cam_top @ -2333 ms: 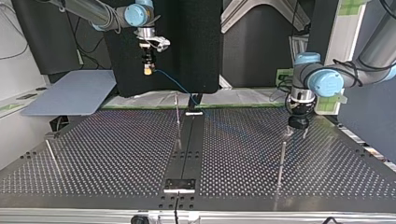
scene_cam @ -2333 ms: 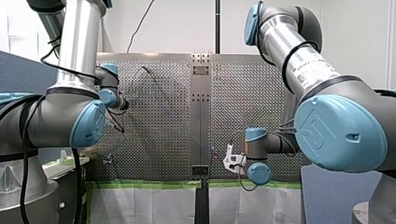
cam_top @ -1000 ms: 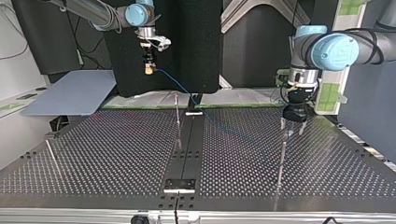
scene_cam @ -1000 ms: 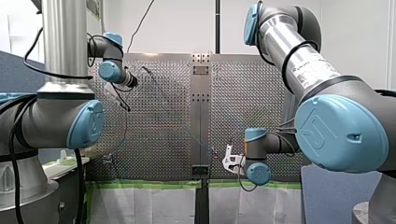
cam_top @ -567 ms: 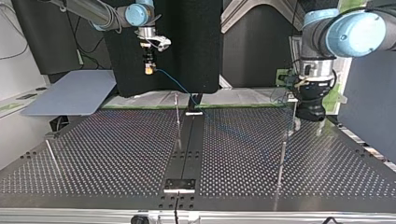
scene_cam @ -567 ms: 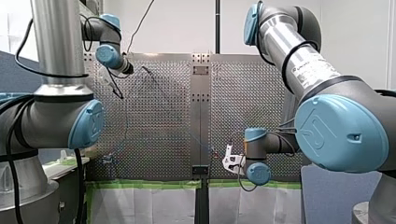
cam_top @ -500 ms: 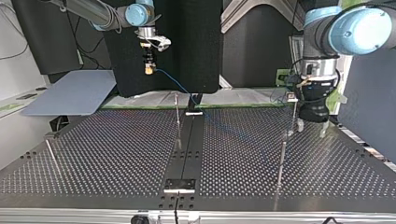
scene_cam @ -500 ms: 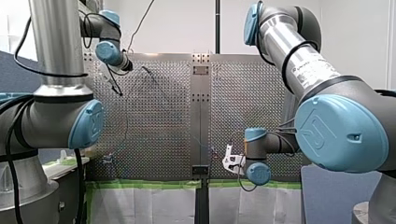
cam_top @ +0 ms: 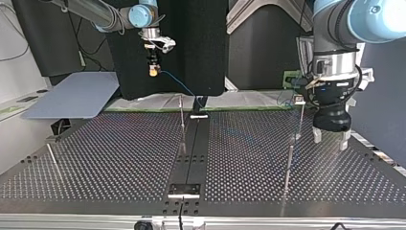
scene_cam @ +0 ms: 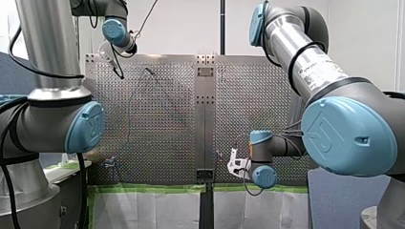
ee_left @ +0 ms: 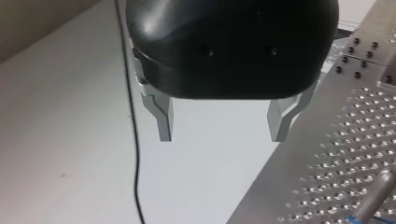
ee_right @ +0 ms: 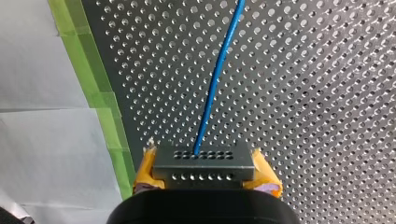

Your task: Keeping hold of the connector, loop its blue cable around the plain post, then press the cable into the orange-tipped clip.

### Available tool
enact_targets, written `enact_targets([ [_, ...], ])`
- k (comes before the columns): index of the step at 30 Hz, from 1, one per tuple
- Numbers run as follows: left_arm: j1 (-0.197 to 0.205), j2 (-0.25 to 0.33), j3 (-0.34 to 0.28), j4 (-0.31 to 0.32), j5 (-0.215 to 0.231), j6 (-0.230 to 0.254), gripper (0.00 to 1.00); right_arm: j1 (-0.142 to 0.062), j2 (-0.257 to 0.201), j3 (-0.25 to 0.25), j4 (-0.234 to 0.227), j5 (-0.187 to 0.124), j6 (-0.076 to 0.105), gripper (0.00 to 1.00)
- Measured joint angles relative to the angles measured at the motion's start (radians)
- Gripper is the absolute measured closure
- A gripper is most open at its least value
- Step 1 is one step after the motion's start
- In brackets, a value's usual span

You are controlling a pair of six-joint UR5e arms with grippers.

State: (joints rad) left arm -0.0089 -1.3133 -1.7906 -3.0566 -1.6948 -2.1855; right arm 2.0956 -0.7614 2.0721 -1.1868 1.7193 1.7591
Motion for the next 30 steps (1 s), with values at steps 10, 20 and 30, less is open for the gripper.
enact_targets([
  [10,-0.1,-0.091,0.1,-0.1,-0.1,0.1,0.0,0.0,0.001,-0.001,0.006,-0.011,-0.002,1.0],
  [20,-0.198,-0.126,0.199,-0.199,-0.199,0.199,0.0,0.001,0.001,-0.001,0.013,-0.015,-0.004,1.0],
  [30,-0.231,-0.176,0.3,-0.301,-0.288,0.3,0.0,0.001,0.001,-0.001,0.016,-0.015,-0.004,1.0],
])
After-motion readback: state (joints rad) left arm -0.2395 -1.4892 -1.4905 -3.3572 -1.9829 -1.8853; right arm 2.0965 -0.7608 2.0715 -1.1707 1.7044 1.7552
